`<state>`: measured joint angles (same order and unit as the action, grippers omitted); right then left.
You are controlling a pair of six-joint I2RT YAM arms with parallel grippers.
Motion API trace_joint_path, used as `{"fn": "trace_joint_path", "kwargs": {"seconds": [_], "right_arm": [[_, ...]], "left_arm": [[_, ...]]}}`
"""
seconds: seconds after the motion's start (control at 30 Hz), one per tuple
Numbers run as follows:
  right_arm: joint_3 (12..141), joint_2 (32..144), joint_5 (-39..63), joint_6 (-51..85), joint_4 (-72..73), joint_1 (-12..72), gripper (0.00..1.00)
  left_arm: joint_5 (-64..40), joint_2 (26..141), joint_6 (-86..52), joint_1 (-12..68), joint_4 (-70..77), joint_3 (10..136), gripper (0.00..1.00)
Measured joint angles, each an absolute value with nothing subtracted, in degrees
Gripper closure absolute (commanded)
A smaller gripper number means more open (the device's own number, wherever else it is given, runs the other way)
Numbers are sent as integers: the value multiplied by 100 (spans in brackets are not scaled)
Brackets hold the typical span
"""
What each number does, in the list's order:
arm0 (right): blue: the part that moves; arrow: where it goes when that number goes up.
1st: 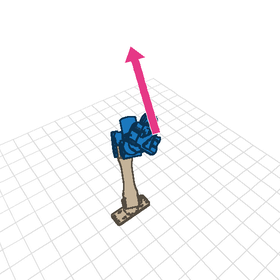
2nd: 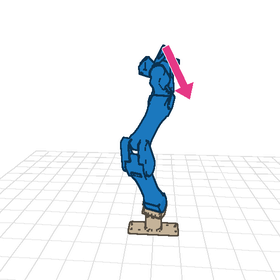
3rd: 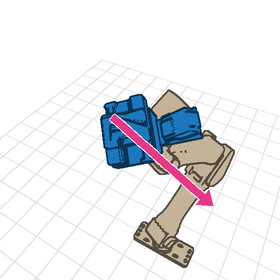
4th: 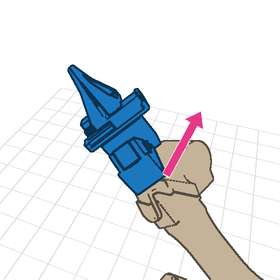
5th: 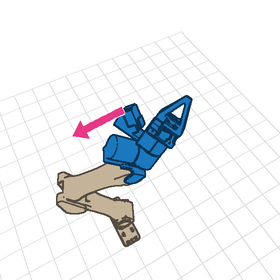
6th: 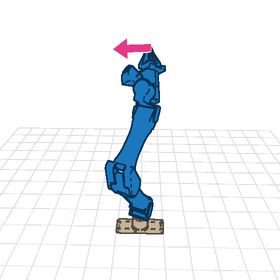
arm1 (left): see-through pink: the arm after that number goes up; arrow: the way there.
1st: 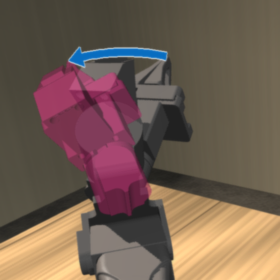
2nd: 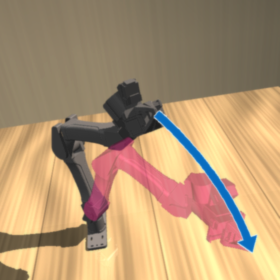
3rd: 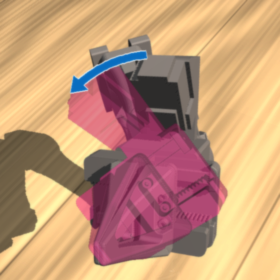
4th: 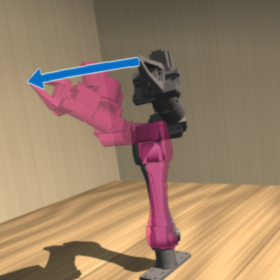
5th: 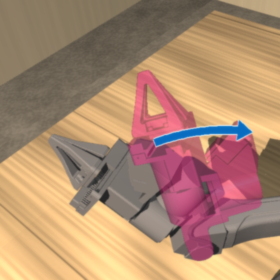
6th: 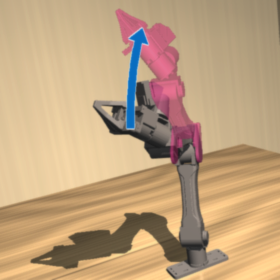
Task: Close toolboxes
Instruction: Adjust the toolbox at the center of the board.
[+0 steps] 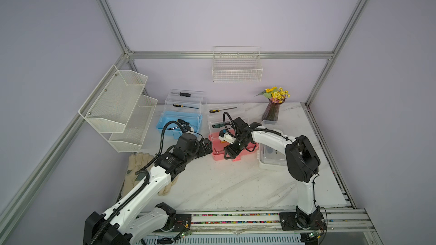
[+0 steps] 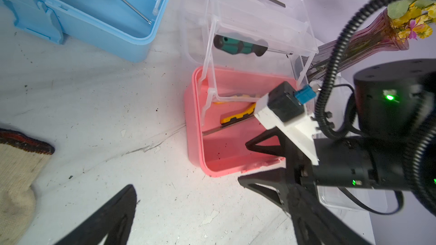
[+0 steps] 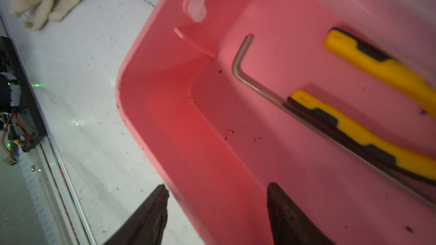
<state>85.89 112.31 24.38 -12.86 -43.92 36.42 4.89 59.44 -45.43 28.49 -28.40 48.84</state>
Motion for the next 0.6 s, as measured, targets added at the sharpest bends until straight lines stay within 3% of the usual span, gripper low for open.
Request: {"fn": "trace_joint_path", "kwargs": {"seconds": [0.33,0.6], "right_arm": [[7122,8538,-327,2993,-3636,3920,29],[6307,8628,-1135,5190,-3684,4525,31]], "left_arm": [[506,6042,-4407,2759,-2716,4888,0],[178,6477,-4298,2585,-2565,4901,0]]}}
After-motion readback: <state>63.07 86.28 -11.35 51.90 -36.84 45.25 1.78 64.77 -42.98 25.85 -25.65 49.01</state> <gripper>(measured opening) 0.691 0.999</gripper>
